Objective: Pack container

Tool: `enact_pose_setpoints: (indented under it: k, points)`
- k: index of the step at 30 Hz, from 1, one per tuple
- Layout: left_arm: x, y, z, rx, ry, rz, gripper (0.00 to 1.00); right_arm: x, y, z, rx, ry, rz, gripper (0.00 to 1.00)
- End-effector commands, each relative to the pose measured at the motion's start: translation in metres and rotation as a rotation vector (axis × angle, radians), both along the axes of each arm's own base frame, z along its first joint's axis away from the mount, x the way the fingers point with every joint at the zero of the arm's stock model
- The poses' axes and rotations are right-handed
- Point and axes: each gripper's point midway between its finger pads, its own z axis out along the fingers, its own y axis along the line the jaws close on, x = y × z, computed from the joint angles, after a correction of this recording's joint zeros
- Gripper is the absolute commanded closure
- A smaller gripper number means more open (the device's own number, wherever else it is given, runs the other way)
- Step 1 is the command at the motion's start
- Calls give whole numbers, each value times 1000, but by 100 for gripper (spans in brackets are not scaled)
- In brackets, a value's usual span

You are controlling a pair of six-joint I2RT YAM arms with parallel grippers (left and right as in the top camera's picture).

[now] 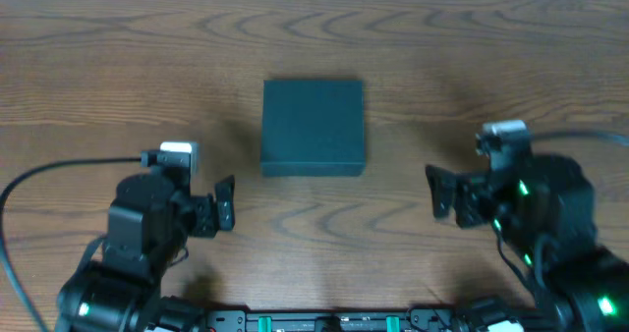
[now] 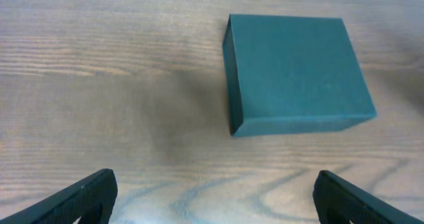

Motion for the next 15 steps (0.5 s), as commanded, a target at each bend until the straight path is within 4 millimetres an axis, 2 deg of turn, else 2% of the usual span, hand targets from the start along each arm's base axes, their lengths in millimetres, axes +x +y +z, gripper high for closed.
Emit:
enact_pose_setpoints:
  k: [1,7,15]
  points:
    - [-9,-1,2,-6,-10,-24,5,-17,5,9,28,-41,61,1]
    - [-25,4,-12,6,72,-12,4,-32,8,22,68,-98,95,1]
    - [-45,10,-31,39,181,-11,5,-40,9,11,72,-39,103,1]
